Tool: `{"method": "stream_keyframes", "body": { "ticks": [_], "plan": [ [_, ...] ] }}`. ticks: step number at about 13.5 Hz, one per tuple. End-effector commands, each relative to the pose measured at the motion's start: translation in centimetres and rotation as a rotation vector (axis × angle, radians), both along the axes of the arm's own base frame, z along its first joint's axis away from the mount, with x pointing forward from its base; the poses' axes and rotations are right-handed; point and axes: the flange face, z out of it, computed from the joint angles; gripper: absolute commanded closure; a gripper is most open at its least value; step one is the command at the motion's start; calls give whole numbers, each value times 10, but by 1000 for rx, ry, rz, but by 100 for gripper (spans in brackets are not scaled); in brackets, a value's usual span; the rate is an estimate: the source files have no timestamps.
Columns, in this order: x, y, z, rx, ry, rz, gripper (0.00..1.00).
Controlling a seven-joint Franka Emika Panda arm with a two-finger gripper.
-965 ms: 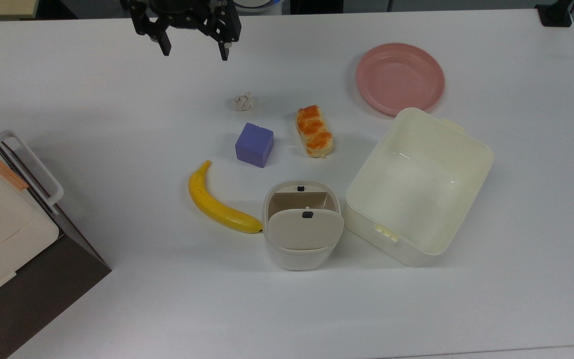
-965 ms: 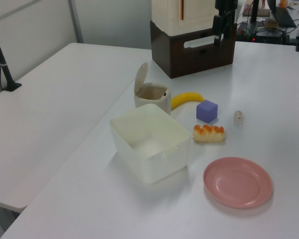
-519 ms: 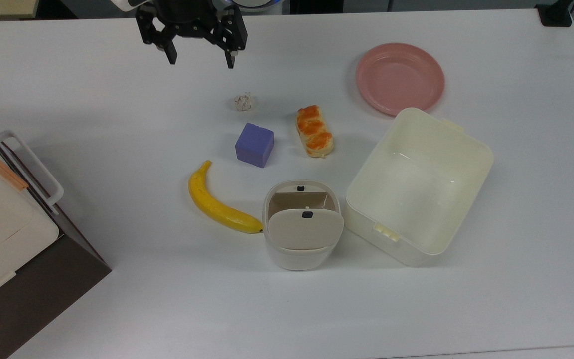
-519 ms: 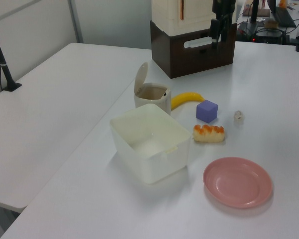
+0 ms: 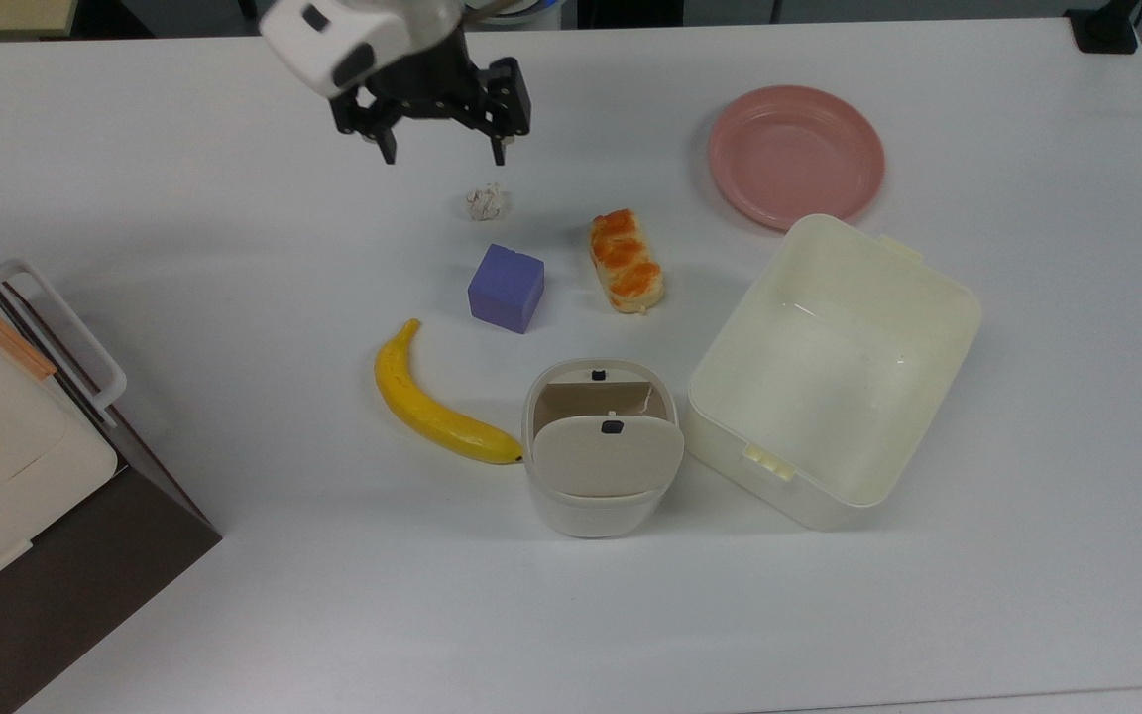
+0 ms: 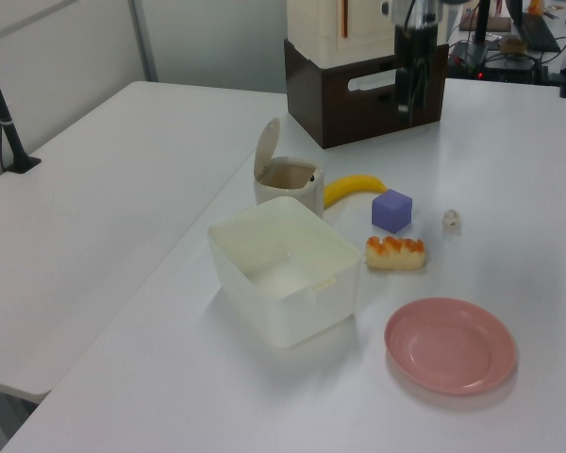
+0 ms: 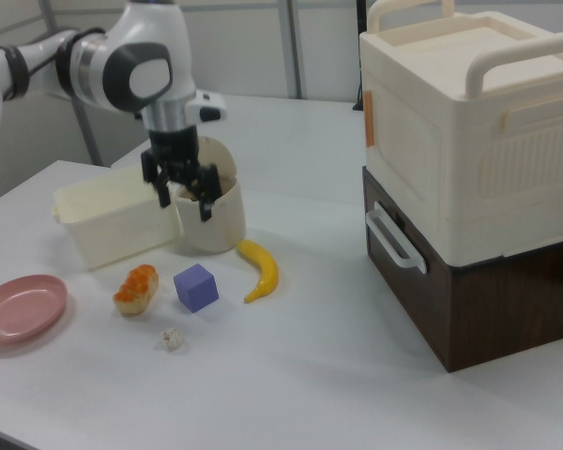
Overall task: Grab it up and put it in the trash
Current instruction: 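Lower the gripper onto the small clear cube and close it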
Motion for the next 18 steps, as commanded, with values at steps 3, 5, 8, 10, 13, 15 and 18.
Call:
{"method": "stream_keyframes", "body": {
  "ticks": [3,5,8,10,13,15,18],
  "plan": [
    [-25,11,-57,-18,106,104,0],
    [-32,25,-83,-39,134,145,0],
    [-44,28,-123,-48,135,157,0],
    [-48,27,-140,-58,145,164,0],
    [-50,25,-175,-89,192,191,1],
    [-52,31,-185,-97,190,209,3],
    [-59,30,-203,-122,225,233,10]
  ]
}}
